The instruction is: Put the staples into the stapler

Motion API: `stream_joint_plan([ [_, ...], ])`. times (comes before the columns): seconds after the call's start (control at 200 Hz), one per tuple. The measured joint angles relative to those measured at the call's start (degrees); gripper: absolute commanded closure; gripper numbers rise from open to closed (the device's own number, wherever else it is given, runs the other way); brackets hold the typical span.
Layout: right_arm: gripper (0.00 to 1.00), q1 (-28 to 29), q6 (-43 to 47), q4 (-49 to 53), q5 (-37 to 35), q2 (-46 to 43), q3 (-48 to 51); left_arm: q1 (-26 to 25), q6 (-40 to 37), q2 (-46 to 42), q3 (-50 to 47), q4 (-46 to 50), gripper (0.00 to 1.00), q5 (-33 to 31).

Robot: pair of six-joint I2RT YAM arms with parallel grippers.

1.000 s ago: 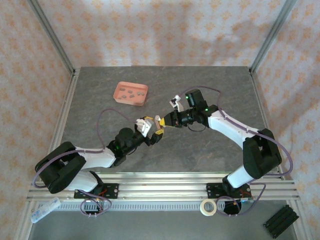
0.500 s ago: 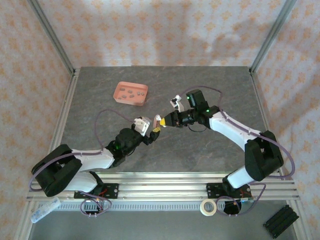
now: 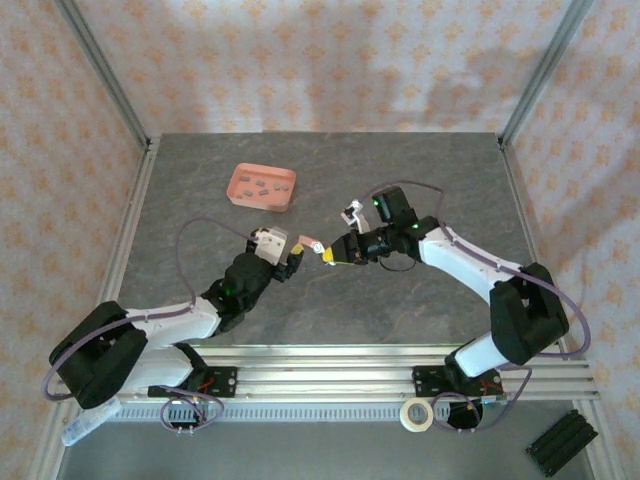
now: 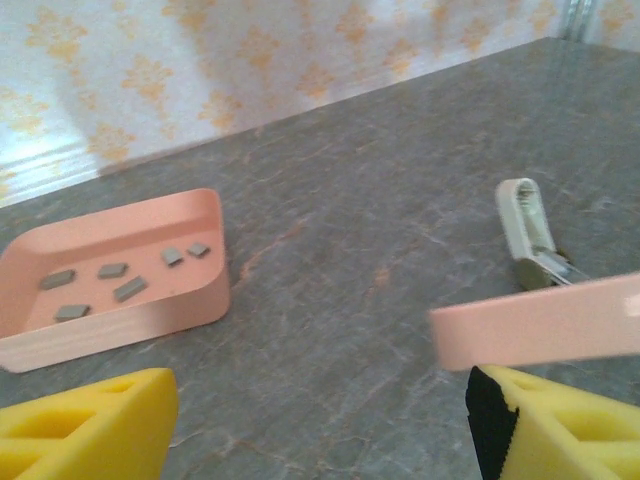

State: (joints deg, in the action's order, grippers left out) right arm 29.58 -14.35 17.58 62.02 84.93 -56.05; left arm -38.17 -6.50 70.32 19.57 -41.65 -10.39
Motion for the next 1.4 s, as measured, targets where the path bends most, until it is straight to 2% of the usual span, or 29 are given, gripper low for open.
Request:
stream_joint_plan([
  [0.19, 1.00, 0.07, -3.04, -1.46, 0.02, -0.26, 2.10, 1.49, 1.64, -2.03, 1.14, 1.97, 0.22, -2.14],
  [0.335, 1.00, 0.04, -10.36, -7.61, -0.72, -0.13, 3.28, 1.49, 5.64, -4.79, 1.31, 5.38, 0.21, -1.68],
  [0.556, 1.00, -0.79, -19.12, -16.92, -0.22, 1.88, 2.95, 1.49, 10.51, -10.93, 1.27, 10.45, 0.22, 5.33],
  [0.706, 1.00, -1.40, -17.29, -16.09, 2.14, 2.47, 2.32, 1.49, 3.63, -15.50, 1.11, 14.53, 0.24, 11.47],
  [0.771, 1.00, -1.40, -15.19, -14.32, 3.37, 2.47, 1.40, 1.49, -0.81, -16.48, 1.11, 16.79, 0.29, 13.94],
  [0.911, 1.00, -1.40, -10.73, -10.56, 5.57, 2.45, -0.35, 1.46, -10.25, -15.96, 0.70, 18.86, 0.29, 18.67],
  [1.116, 1.00, -1.40, -6.45, -5.86, 7.63, 2.45, -0.72, 1.49, -16.79, -12.96, -0.94, 16.22, 0.29, 19.39],
  [1.401, 1.00, -1.40, -2.89, -1.60, 9.38, 2.45, -1.20, 1.49, -20.94, -10.45, -2.05, 10.56, 0.37, 18.97],
])
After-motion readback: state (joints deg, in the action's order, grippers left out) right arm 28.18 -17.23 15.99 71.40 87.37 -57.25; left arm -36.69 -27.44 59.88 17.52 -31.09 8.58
